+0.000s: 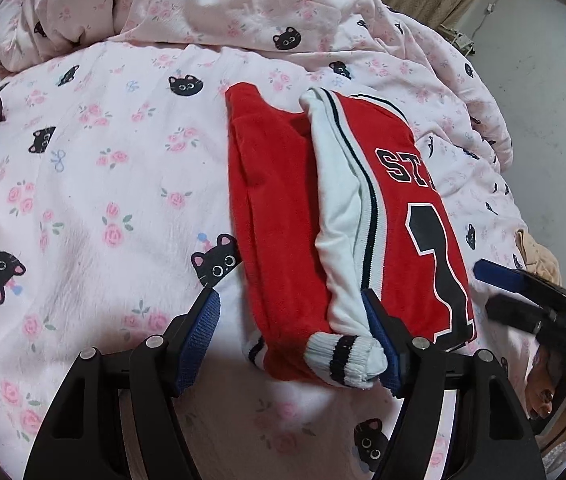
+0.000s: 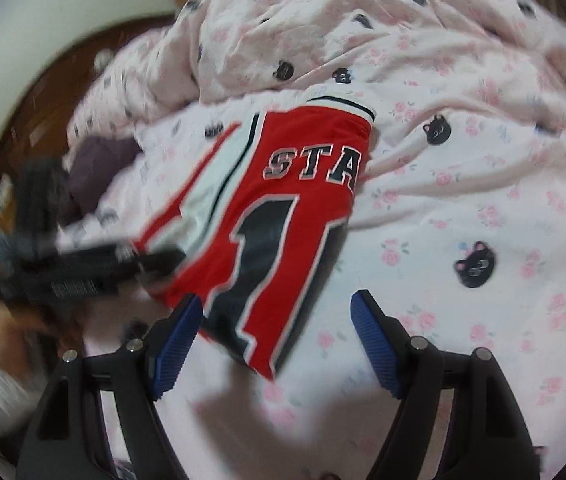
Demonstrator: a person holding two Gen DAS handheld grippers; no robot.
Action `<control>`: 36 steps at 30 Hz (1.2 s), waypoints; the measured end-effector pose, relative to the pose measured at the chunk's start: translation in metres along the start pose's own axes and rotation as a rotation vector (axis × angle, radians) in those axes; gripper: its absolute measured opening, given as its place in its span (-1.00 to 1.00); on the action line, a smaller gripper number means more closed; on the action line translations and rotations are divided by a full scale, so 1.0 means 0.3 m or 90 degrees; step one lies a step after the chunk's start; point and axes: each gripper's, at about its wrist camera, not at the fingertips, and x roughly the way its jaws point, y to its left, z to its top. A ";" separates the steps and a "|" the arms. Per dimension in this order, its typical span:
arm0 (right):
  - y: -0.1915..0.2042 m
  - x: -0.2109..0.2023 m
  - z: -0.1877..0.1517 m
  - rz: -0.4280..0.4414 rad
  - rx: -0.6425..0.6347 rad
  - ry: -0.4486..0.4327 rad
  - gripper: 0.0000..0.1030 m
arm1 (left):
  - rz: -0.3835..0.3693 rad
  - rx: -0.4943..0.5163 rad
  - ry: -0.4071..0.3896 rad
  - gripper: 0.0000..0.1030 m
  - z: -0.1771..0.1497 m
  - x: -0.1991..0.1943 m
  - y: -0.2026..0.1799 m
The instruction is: Fold clothes
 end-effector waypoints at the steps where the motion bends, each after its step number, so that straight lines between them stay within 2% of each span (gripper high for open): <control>1: -0.022 0.008 0.008 0.018 0.025 0.000 0.52 | -0.003 -0.003 0.000 0.29 0.000 0.001 0.003; 6: -0.108 0.061 0.008 0.082 0.121 0.025 0.54 | -0.013 -0.008 0.000 0.29 0.000 0.003 0.011; 12: -0.093 0.114 0.005 0.144 0.145 0.051 0.49 | -0.020 -0.015 0.001 0.29 0.002 0.002 0.018; 17: -0.085 0.153 -0.010 0.162 0.157 0.051 0.40 | -0.026 -0.022 0.002 0.29 0.003 0.000 0.024; 21: -0.097 0.169 -0.021 0.185 0.179 0.051 0.00 | -0.032 -0.029 0.002 0.29 0.004 -0.001 0.032; 24: -0.107 0.177 -0.026 0.210 0.196 0.057 -0.17 | -0.038 -0.036 0.002 0.29 0.006 -0.003 0.036; 26: -0.114 0.182 -0.029 0.227 0.208 0.062 -0.36 | -0.047 -0.046 0.000 0.29 0.008 -0.006 0.042; 27: -0.118 0.185 -0.031 0.236 0.214 0.064 -0.60 | -0.053 -0.053 -0.001 0.29 0.010 -0.009 0.045; 28: -0.121 0.187 -0.032 0.242 0.219 0.065 -0.75 | -0.060 -0.061 -0.003 0.29 0.011 -0.011 0.050; 31: -0.130 0.188 -0.029 0.257 0.232 0.060 -0.79 | -0.099 -0.106 -0.011 0.37 0.015 -0.020 0.079; 36: -0.145 0.177 -0.022 0.282 0.251 0.050 -0.80 | -0.157 -0.160 -0.018 0.38 0.020 -0.039 0.112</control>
